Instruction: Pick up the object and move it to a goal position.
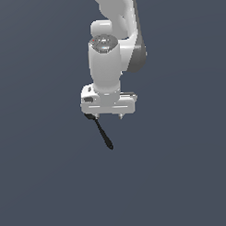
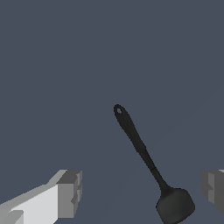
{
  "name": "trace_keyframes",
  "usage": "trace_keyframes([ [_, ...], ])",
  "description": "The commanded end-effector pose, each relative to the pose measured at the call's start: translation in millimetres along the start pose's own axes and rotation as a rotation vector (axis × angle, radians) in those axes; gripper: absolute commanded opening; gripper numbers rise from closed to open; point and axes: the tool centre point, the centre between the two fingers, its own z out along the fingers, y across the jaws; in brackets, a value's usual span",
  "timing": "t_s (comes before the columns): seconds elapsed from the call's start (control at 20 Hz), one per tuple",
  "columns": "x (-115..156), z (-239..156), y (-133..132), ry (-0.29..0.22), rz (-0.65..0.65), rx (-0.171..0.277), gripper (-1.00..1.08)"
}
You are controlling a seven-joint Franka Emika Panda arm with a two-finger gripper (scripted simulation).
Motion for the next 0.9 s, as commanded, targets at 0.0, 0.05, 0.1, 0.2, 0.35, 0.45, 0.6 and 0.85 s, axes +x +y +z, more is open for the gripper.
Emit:
trace_keyframes([
  [0.0,0,0,0,-0.002,-0.001,0.000,1.00],
  [0.05,0,0,0,-0.001,-0.001,0.000,1.00],
  [0.1,0,1,0,-0.001,-0.003,0.000,1.00],
  [0.2,-1,2,1,-0.002,-0.009,0.000,1.00],
  [0.35,-3,7,3,-0.003,-0.028,-0.001,1.00],
  [0.45,-4,11,5,-0.004,-0.045,-0.001,1.00],
  [0.6,-7,20,10,-0.006,-0.080,-0.002,1.00],
  [0.85,-16,39,19,-0.011,-0.159,-0.003,1.00],
])
